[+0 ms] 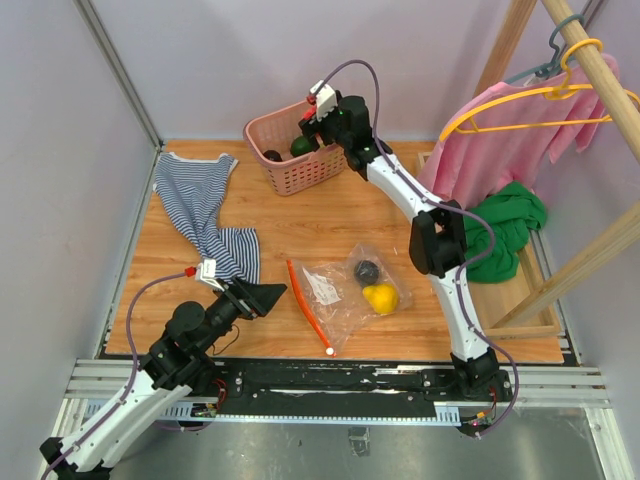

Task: Open the zip-top bag and remove the fake food
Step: Place the fake fruit in the bin.

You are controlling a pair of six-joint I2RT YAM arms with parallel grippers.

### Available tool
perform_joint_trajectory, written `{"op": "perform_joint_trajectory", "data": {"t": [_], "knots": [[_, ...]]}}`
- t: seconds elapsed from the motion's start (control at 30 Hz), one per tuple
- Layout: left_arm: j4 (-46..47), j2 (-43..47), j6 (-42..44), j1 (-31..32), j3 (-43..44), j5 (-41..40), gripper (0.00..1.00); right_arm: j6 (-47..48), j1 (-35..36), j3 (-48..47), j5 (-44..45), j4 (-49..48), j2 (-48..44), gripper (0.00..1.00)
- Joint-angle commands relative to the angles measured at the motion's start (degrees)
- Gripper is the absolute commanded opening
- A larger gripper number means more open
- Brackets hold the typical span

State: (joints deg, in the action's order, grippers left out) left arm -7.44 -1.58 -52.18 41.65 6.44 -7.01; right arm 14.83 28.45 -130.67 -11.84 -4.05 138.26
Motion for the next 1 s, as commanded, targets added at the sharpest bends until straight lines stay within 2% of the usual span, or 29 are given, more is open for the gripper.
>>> {"op": "perform_joint_trajectory", "data": {"t": [0.0,0.07,0.13,0.17,0.57,0.97], "knots": [[0.59,0.64,1.57,0.2,-0.71,-1.23,0.99,-3.33,-0.32,-0.78,4.8,-5.08,0.98,0.18],[0.44,0.63,1.76,0.19,-0.72,-1.27,0.99,-4.32,-0.34,-0.39,5.59,-5.74,0.96,0.18],[0.45,0.62,1.9,0.19,-0.72,-1.34,0.99,-5.34,-0.33,-0.1,5.81,-6.06,0.97,0.96],[0.48,0.64,1.93,0.19,-0.7,-1.34,0.99,-5.75,-0.32,0.08,5.93,-6.2,0.89,0.99],[0.32,0.69,2.17,0.19,-0.39,-1.05,0.99,-4.97,-0.32,1.89,4.88,-7.14,-1.32,0.98],[-0.23,0.86,2.85,0.19,-0.29,-0.43,0.99,-2.95,-0.26,5.84,1.33,-5.29,-7.29,0.98]]}}
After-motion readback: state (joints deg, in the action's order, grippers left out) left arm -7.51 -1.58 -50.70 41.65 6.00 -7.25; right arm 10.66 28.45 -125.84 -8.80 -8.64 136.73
